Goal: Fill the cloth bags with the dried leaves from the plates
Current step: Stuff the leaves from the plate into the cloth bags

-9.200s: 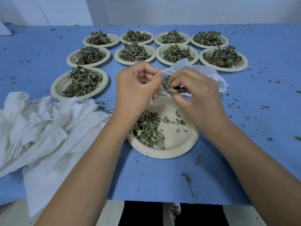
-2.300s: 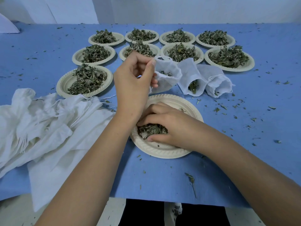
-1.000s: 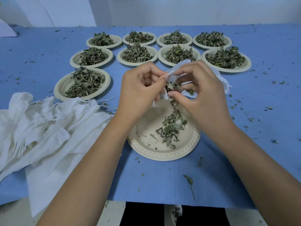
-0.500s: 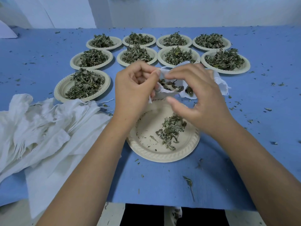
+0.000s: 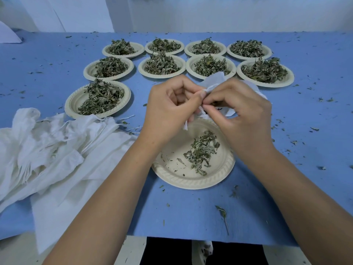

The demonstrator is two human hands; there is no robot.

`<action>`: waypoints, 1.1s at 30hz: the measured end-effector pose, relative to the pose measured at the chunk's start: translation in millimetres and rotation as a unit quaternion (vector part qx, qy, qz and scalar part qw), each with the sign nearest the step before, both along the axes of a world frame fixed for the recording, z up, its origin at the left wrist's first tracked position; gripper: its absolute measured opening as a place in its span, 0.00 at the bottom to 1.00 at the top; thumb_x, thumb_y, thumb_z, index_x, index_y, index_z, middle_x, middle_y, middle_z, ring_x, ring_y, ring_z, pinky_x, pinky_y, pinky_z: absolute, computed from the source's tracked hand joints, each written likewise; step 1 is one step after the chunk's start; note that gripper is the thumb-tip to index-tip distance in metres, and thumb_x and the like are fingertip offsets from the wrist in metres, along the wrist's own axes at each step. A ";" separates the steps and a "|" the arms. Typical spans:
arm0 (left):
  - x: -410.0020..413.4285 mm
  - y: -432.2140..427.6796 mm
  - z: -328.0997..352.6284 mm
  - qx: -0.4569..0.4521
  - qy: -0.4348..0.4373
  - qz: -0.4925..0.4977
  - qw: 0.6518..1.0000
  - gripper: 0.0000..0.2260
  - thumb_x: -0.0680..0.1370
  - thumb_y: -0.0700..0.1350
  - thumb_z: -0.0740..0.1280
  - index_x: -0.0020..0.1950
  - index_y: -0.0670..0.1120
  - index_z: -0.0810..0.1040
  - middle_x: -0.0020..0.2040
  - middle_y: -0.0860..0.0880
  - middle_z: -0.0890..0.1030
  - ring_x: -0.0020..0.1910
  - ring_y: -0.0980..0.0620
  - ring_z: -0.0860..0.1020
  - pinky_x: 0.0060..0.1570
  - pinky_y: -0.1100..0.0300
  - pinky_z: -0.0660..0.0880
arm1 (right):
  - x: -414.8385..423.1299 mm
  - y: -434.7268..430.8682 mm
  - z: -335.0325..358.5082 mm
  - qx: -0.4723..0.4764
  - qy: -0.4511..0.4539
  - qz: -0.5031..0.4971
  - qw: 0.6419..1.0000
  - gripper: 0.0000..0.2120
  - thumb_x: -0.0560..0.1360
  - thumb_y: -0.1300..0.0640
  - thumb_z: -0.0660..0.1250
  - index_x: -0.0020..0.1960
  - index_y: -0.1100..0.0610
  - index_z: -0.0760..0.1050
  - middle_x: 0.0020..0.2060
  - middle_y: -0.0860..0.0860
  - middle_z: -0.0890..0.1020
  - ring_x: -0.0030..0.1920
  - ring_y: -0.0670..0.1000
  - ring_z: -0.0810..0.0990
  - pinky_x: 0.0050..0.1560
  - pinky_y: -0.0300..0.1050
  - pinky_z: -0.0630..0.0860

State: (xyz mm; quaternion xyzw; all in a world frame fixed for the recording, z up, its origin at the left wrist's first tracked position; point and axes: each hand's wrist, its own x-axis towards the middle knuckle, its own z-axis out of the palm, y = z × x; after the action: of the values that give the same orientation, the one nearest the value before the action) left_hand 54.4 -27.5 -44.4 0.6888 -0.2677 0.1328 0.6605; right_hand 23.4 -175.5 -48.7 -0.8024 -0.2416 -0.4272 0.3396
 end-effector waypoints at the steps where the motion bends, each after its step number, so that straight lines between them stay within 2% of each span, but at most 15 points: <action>1: -0.2 -0.2 0.1 -0.002 0.000 0.000 1.000 0.07 0.76 0.35 0.69 0.41 0.45 0.79 0.28 0.53 0.79 0.22 0.60 0.74 0.24 0.70 0.69 | 1.3 -0.2 -1.4 -0.025 0.006 -0.001 1.000 0.02 0.73 0.68 0.70 0.42 0.65 0.81 0.39 0.56 0.82 0.39 0.50 0.79 0.40 0.42 0.76; 4: 0.5 -0.6 -0.1 -0.009 0.004 0.027 1.000 0.07 0.76 0.35 0.69 0.40 0.45 0.79 0.27 0.53 0.78 0.22 0.59 0.73 0.25 0.69 0.69 | 4.8 -2.2 -2.9 -0.098 0.004 0.003 0.995 0.04 0.75 0.67 0.68 0.47 0.64 0.82 0.43 0.55 0.84 0.45 0.53 0.83 0.48 0.45 0.78; 6: 1.4 0.2 -0.5 -0.017 0.010 0.051 0.999 0.08 0.77 0.36 0.69 0.39 0.45 0.78 0.27 0.53 0.78 0.22 0.58 0.73 0.26 0.68 0.70 | 4.6 -4.2 -0.6 -0.117 -0.011 -0.011 0.993 0.05 0.75 0.64 0.69 0.49 0.63 0.82 0.46 0.54 0.84 0.48 0.53 0.82 0.52 0.45 0.76; 10: 1.1 1.5 0.0 -0.028 0.014 0.057 0.998 0.06 0.77 0.36 0.69 0.40 0.44 0.79 0.27 0.51 0.78 0.23 0.58 0.74 0.26 0.67 0.70 | 2.1 -5.9 3.9 -0.100 -0.043 -0.055 0.993 0.01 0.72 0.64 0.72 0.43 0.60 0.81 0.41 0.51 0.83 0.43 0.46 0.75 0.51 0.38 0.63; 13: -1.6 0.6 1.0 0.006 0.002 0.020 1.000 0.07 0.76 0.35 0.70 0.40 0.45 0.79 0.27 0.51 0.78 0.22 0.59 0.73 0.24 0.69 0.69 | 4.5 -4.6 -1.1 -0.140 -0.028 -0.032 0.989 0.06 0.74 0.66 0.68 0.39 0.61 0.80 0.34 0.49 0.81 0.34 0.51 0.77 0.55 0.43 0.66; 15: -1.7 0.6 1.3 0.016 0.004 0.019 1.000 0.08 0.76 0.35 0.70 0.40 0.47 0.79 0.26 0.52 0.78 0.21 0.59 0.73 0.23 0.69 0.69 | 4.2 -4.5 -2.9 -0.164 0.011 0.000 0.986 0.06 0.74 0.67 0.65 0.41 0.62 0.80 0.34 0.50 0.81 0.33 0.53 0.78 0.60 0.48 0.68; 18: 2.0 3.4 2.4 -0.029 0.019 0.070 0.997 0.07 0.77 0.36 0.69 0.40 0.45 0.79 0.27 0.51 0.79 0.22 0.58 0.73 0.25 0.67 0.70 | 0.4 -7.7 3.6 -0.069 0.042 0.031 0.996 0.07 0.76 0.66 0.65 0.46 0.62 0.82 0.43 0.51 0.84 0.43 0.49 0.82 0.62 0.50 0.70; 21: 7.3 6.1 2.7 -0.087 0.053 0.123 0.987 0.05 0.77 0.35 0.68 0.41 0.42 0.79 0.27 0.51 0.78 0.23 0.56 0.73 0.24 0.64 0.70 | -2.2 -15.5 14.3 0.026 0.055 0.031 0.998 0.11 0.78 0.63 0.61 0.41 0.61 0.80 0.40 0.53 0.83 0.44 0.51 0.81 0.50 0.51 0.74; 23: 8.8 6.2 2.0 -0.108 0.070 0.133 0.983 0.05 0.77 0.35 0.67 0.42 0.40 0.79 0.27 0.52 0.78 0.23 0.56 0.73 0.23 0.64 0.70 | -1.5 -23.3 18.3 0.023 0.128 0.048 0.990 0.16 0.78 0.57 0.60 0.35 0.62 0.78 0.35 0.56 0.80 0.37 0.55 0.77 0.39 0.50 0.72; 24: 8.9 5.8 1.7 -0.111 0.072 0.134 0.982 0.05 0.77 0.35 0.67 0.42 0.40 0.79 0.27 0.52 0.78 0.23 0.56 0.73 0.23 0.64 0.70 | -1.5 -26.4 18.9 0.014 0.201 0.065 0.977 0.20 0.78 0.52 0.60 0.33 0.61 0.77 0.31 0.57 0.79 0.33 0.57 0.76 0.36 0.51 0.71; 26: 8.4 4.8 1.6 -0.111 0.071 0.131 0.983 0.05 0.77 0.35 0.68 0.42 0.40 0.79 0.27 0.52 0.78 0.23 0.56 0.73 0.24 0.65 0.70 | -3.2 -26.6 17.9 -0.033 0.390 0.108 0.914 0.28 0.79 0.41 0.58 0.30 0.59 0.77 0.27 0.56 0.80 0.29 0.58 0.77 0.35 0.51 0.74; 28: 8.3 4.4 1.4 -0.109 0.069 0.130 0.983 0.05 0.77 0.35 0.68 0.42 0.40 0.79 0.27 0.52 0.78 0.23 0.56 0.73 0.24 0.65 0.70 | -5.7 -20.4 13.0 -0.104 0.510 0.150 0.840 0.30 0.74 0.36 0.55 0.32 0.59 0.79 0.28 0.53 0.82 0.29 0.51 0.79 0.37 0.45 0.76; 30: 8.2 4.3 1.0 -0.102 0.068 0.129 0.984 0.05 0.77 0.35 0.68 0.42 0.41 0.79 0.27 0.51 0.78 0.23 0.56 0.73 0.24 0.64 0.70 | -6.4 -12.3 7.4 -0.141 0.524 0.184 0.820 0.26 0.74 0.38 0.56 0.36 0.57 0.81 0.32 0.49 0.83 0.33 0.46 0.80 0.39 0.39 0.75; 31: 7.9 4.0 0.9 -0.098 0.068 0.127 0.985 0.05 0.77 0.35 0.68 0.42 0.41 0.79 0.27 0.51 0.78 0.23 0.56 0.73 0.24 0.64 0.70 | -6.1 -9.3 5.3 -0.144 0.510 0.192 0.826 0.23 0.75 0.40 0.59 0.38 0.56 0.81 0.34 0.48 0.83 0.36 0.44 0.80 0.40 0.38 0.75; 33: 6.9 3.1 1.0 -0.090 0.069 0.123 0.986 0.05 0.77 0.35 0.68 0.42 0.41 0.79 0.27 0.50 0.78 0.23 0.55 0.73 0.25 0.63 0.70 | -2.5 -8.5 3.3 -0.137 0.455 0.173 0.863 0.13 0.76 0.47 0.66 0.41 0.55 0.81 0.36 0.47 0.82 0.36 0.44 0.78 0.40 0.39 0.74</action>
State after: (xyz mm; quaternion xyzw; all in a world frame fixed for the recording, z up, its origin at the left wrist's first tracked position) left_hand 61.3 -24.4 -43.4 0.6617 -0.1212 0.1886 0.7155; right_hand 21.0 -184.0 -45.4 -0.8912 -0.2515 0.0879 0.3671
